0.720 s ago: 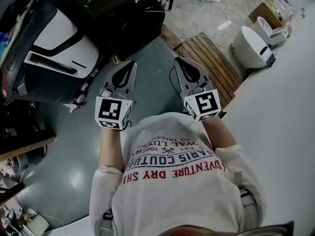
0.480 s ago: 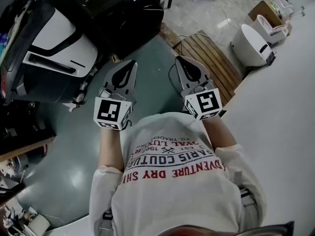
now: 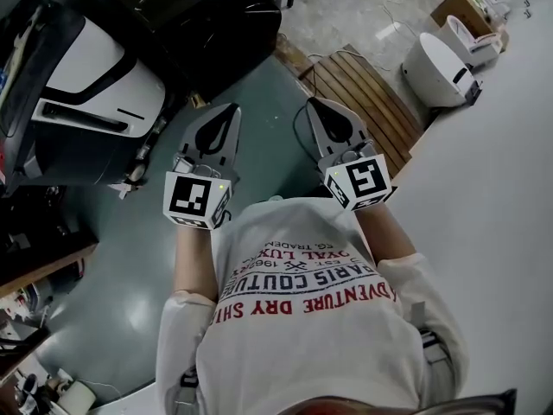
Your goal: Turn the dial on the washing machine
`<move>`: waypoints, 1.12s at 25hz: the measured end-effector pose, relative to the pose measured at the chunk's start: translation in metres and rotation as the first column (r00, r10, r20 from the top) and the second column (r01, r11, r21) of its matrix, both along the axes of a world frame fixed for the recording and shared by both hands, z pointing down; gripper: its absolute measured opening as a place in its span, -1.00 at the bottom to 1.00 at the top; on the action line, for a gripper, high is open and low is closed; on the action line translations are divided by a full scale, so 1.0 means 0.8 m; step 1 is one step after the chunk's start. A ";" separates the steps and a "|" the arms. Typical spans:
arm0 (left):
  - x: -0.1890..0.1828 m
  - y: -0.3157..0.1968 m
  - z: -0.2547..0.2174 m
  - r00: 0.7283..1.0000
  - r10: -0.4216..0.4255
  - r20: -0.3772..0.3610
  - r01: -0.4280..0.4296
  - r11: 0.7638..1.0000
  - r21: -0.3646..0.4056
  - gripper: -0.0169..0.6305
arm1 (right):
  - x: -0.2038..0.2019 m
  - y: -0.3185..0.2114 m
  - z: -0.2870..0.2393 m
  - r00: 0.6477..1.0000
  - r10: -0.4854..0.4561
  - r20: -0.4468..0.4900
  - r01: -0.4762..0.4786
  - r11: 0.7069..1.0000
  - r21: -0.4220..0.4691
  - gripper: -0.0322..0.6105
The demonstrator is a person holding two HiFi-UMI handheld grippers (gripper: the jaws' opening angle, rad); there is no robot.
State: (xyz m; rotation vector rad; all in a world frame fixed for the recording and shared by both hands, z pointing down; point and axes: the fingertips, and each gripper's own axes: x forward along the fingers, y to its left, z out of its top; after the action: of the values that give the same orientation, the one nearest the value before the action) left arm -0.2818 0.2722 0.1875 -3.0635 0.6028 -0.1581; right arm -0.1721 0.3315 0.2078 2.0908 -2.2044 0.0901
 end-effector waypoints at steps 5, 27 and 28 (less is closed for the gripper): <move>0.007 -0.012 0.003 1.000 -0.001 -0.012 0.001 1.000 -0.013 -0.90 | 0.032 -0.010 -0.005 0.998 0.057 0.027 -0.058 0.998 0.032 -0.60; 0.232 -0.171 0.032 0.960 -0.274 0.051 0.276 0.961 -0.034 -0.90 | 0.284 -0.213 0.026 0.971 -0.234 0.051 0.236 0.971 -0.033 -0.27; 0.250 -0.177 0.033 0.957 -0.285 0.055 0.287 0.957 -0.034 -0.90 | 0.302 -0.224 0.027 0.967 -0.248 0.052 0.250 0.968 -0.035 -0.27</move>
State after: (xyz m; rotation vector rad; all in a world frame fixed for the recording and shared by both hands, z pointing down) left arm -0.0818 0.1304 0.2137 -2.9827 1.0504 -0.2517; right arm 0.0694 0.1526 0.2295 1.7905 -2.4497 0.1641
